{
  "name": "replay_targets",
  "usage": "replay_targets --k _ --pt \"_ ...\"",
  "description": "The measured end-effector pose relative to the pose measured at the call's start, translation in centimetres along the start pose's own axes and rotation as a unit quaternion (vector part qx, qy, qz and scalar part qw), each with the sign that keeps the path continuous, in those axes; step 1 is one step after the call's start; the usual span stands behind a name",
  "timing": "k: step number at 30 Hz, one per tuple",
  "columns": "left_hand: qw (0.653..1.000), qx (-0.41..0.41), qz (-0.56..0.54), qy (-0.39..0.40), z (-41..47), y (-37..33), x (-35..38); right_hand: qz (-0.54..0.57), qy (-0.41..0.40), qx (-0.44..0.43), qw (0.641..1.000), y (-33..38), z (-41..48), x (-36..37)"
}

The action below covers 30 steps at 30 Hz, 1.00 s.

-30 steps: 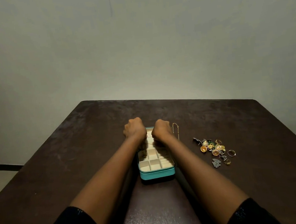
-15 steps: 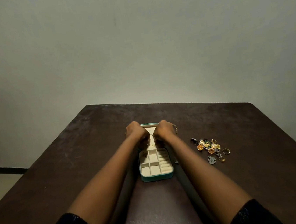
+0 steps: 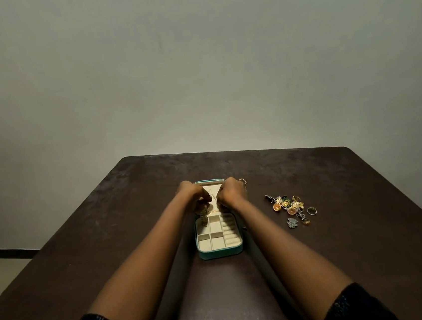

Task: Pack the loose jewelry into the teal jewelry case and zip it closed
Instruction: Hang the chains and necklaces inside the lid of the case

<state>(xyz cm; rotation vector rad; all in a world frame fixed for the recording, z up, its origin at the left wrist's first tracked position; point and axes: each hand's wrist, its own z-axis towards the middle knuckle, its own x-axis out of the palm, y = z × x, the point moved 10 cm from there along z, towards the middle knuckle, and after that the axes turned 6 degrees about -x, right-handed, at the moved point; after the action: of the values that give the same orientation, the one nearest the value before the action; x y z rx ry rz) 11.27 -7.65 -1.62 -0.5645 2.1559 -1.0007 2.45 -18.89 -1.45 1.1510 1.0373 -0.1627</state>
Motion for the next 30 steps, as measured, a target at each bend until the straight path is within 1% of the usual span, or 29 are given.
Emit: replay_targets --k 3,4,6,9,13,15,17,19,21,23,27,30 --pt "1.0 0.001 -0.014 -0.017 0.0 0.3 0.0 0.0 -0.001 -0.004 1.0 -0.1 -0.1 0.4" --pt "0.999 0.003 -0.007 -0.034 0.0 0.3 -0.3 -0.002 0.0 -0.009 1.0 -0.1 -0.1 0.5" --pt "0.997 0.012 0.025 -0.068 -0.3 0.1 -0.9 -0.006 -0.005 -0.013 1.0 -0.2 0.1 0.4" --pt "0.994 0.028 0.057 -0.091 -0.3 -0.2 -1.3 -0.004 -0.02 -0.013 1.0 -0.5 0.9 -0.6" --pt "0.979 0.087 0.127 -0.13 -0.1 -1.7 -1.3 0.018 -0.04 0.006 0.999 -1.9 2.3 -2.9" --pt "0.974 0.123 0.149 -0.115 -0.1 -2.6 -0.2 0.02 -0.059 0.019 0.998 -3.2 3.0 -4.3" --pt "0.967 0.167 0.18 -0.064 -0.9 -3.7 2.0 0.018 -0.066 0.028 0.997 -4.5 3.4 -5.3" --pt "0.948 0.206 0.243 -0.014 -2.4 -4.5 4.7 0.002 -0.063 0.028 0.998 -5.6 3.6 -6.0" --pt "0.92 0.232 0.316 0.004 -3.5 -4.9 7.0 -0.01 -0.062 0.027 0.998 -6.6 3.8 -6.3" --pt "0.896 0.242 0.371 0.014 -3.9 -4.6 8.9 -0.025 -0.048 0.008 0.998 -6.9 4.0 -6.4" --pt "0.854 0.246 0.457 -0.021 -4.2 -3.8 10.4 -0.027 -0.048 -0.026 0.998 -7.4 4.6 -6.7" --pt "0.83 0.265 0.487 -0.063 -4.4 -3.6 10.6 -0.041 -0.041 -0.044 0.997 -7.2 5.5 -6.5"
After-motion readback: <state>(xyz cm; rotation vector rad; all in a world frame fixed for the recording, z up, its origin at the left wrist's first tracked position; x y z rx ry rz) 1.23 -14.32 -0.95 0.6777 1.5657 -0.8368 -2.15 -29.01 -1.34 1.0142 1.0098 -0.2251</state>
